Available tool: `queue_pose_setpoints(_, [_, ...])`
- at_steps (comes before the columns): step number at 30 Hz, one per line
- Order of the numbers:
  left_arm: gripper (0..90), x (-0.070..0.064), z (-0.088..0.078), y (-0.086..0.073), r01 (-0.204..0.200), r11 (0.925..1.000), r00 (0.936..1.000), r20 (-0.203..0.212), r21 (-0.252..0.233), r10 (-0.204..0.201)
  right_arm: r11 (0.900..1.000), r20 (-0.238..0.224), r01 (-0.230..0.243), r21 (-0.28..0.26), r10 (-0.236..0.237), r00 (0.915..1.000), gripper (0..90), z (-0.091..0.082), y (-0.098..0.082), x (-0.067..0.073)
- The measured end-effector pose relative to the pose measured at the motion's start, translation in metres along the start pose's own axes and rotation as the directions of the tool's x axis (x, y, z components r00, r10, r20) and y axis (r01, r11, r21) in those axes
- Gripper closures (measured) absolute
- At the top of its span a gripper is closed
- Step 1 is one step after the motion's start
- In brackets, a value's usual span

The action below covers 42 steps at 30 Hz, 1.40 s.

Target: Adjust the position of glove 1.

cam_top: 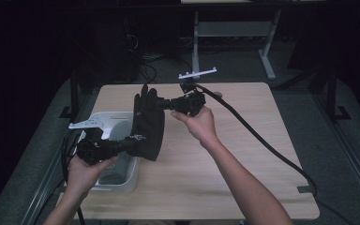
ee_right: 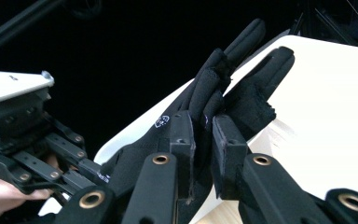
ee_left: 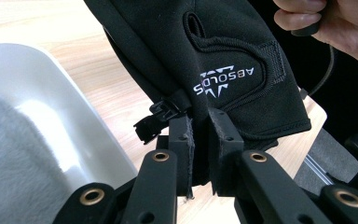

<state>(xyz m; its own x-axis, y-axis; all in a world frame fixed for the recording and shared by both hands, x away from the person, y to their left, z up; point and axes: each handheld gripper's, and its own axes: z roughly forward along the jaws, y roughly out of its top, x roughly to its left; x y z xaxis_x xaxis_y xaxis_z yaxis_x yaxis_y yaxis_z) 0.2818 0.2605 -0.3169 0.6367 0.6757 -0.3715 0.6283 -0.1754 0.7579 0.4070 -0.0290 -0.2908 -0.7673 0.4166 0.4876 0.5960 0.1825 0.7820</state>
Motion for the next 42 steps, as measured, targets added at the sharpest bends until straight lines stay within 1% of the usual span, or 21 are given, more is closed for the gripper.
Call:
queue_pose_setpoints(2, [81.1, 0.002, -0.003, -0.001, 0.003, 1.0, 1.0, -0.005, -0.003, -0.003, 1.0, -0.004, 0.01, 0.005, -0.01, 0.9999, 80.1, 0.004, 0.003, 0.003])
queue_pose_setpoints(4, [81.1, 0.004, -0.006, -0.001, 0.01, 0.9999, 0.9999, -0.007, -0.009, -0.01, 1.0, -0.015, 0.004, -0.001, -0.004, 0.9999, 80.0, 0.007, 0.005, 0.005])
queue_pose_setpoints(5, [81.1, 0.005, -0.007, -0.002, 0.011, 0.9999, 0.9999, -0.011, -0.009, -0.011, 1.0, -0.014, 0.008, 0.003, -0.008, 0.9999, 80.0, 0.008, 0.006, 0.005])
queue_pose_setpoints(6, [81.1, 0.006, -0.009, -0.002, 0.002, 1.0, 0.9999, -0.011, -0.003, -0.002, 1.0, -0.008, 0.019, 0.01, -0.019, 0.9998, 80.1, 0.011, 0.007, 0.007])
queue_pose_setpoints(7, [81.1, 0.006, -0.01, -0.002, 0.005, 1.0, 0.9999, -0.016, -0.003, -0.005, 1.0, -0.012, 0.025, 0.007, -0.025, 0.9996, 80.1, 0.013, 0.007, 0.008])
queue_pose_setpoints(11, [81.1, 0.009, -0.015, -0.003, 0.008, 0.9999, 0.9997, -0.021, -0.009, -0.009, 1.0, -0.024, 0.019, 0.008, -0.019, 0.9995, 80.1, 0.018, 0.01, 0.01])
queue_pose_setpoints(16, [81.1, 0.013, -0.02, -0.006, 0.015, 0.9998, 0.9995, -0.026, -0.01, -0.015, 0.999, -0.028, 0.029, 0.014, -0.029, 0.9992, 80.0, 0.026, 0.013, 0.013])
queue_pose_setpoints(19, [81.1, 0.017, -0.025, -0.008, 0.02, 0.9997, 0.9993, -0.031, -0.015, -0.021, 1.0, -0.043, 0.016, 0.01, -0.016, 0.999, 80.0, 0.031, 0.014, 0.014])
queue_pose_setpoints(20, [81.1, 0.018, -0.026, -0.008, 0.027, 0.9995, 0.9991, -0.032, -0.018, -0.028, 1.0, -0.047, 0.014, 0.01, -0.014, 0.9988, 80.0, 0.033, 0.014, 0.014])
queue_pose_setpoints(24, [81.1, 0.024, -0.029, -0.011, 0.033, 0.9994, 0.9985, -0.044, -0.01, -0.033, 1.0, -0.06, -0.005, 0.01, 0.006, 0.9982, 80.0, 0.042, 0.011, 0.01])
queue_pose_setpoints(30, [81.1, 0.03, -0.032, -0.015, 0.043, 0.9991, 0.9977, -0.051, -0.006, -0.043, 1.0, -0.058, -0.016, 0.018, 0.017, 0.9982, 80.1, 0.053, 0.007, 0.006])
queue_pose_setpoints(31, [81.1, 0.031, -0.032, -0.015, 0.041, 0.9992, 0.9977, -0.053, -0.004, -0.041, 1.0, -0.056, -0.015, 0.023, 0.016, 0.9983, 80.1, 0.055, 0.007, 0.007])
queue_pose_setpoints(32, [81.2, 0.031, -0.033, -0.016, 0.043, 0.9991, 0.9974, -0.058, -0.003, -0.043, 1.0, -0.046, -0.001, 0.031, 0.002, 0.9989, 80.1, 0.058, 0.008, 0.009])
queue_pose_setpoints(33, [81.2, 0.032, -0.034, -0.016, 0.043, 0.9991, 0.9974, -0.058, -0.004, -0.043, 0.999, -0.049, 0.005, 0.037, -0.003, 0.9988, 80.1, 0.06, 0.009, 0.011])
queue_pose_setpoints(35, [81.2, 0.034, -0.038, -0.019, 0.049, 0.9987, 0.9968, -0.063, -0.013, -0.05, 1.0, -0.07, -0.008, 0.023, 0.01, 0.9975, 80.1, 0.065, 0.011, 0.013])
queue_pose_setpoints(36, [81.2, 0.035, -0.04, -0.02, 0.05, 0.9986, 0.9966, -0.065, -0.015, -0.051, 1.0, -0.074, -0.007, 0.018, 0.008, 0.9972, 80.1, 0.067, 0.011, 0.012])
queue_pose_setpoints(37, [81.2, 0.036, -0.042, -0.02, 0.054, 0.9984, 0.9961, -0.068, -0.018, -0.055, 1.0, -0.072, -0.011, 0.024, 0.013, 0.9973, 80.1, 0.069, 0.011, 0.012])
queue_pose_setpoints(38, [81.2, 0.038, -0.043, -0.021, 0.053, 0.9985, 0.996, -0.071, -0.014, -0.054, 0.999, -0.064, -0.001, 0.036, 0.003, 0.9979, 80.1, 0.071, 0.011, 0.013])
queue_pose_setpoints(40, [81.2, 0.04, -0.045, -0.024, 0.059, 0.9982, 0.9953, -0.077, -0.01, -0.06, 0.999, -0.072, -0.002, 0.038, 0.005, 0.9974, 80.0, 0.077, 0.011, 0.016])
queue_pose_setpoints(41, [81.2, 0.041, -0.046, -0.026, 0.062, 0.998, 0.9949, -0.079, -0.01, -0.063, 0.999, -0.079, 0.005, 0.036, -0.002, 0.9969, 80.0, 0.08, 0.011, 0.017])
queue_pose_setpoints(42, [81.2, 0.042, -0.047, -0.027, 0.063, 0.998, 0.9947, -0.081, -0.008, -0.063, 0.999, -0.089, -0.002, 0.034, 0.005, 0.996, 80.0, 0.083, 0.011, 0.016])
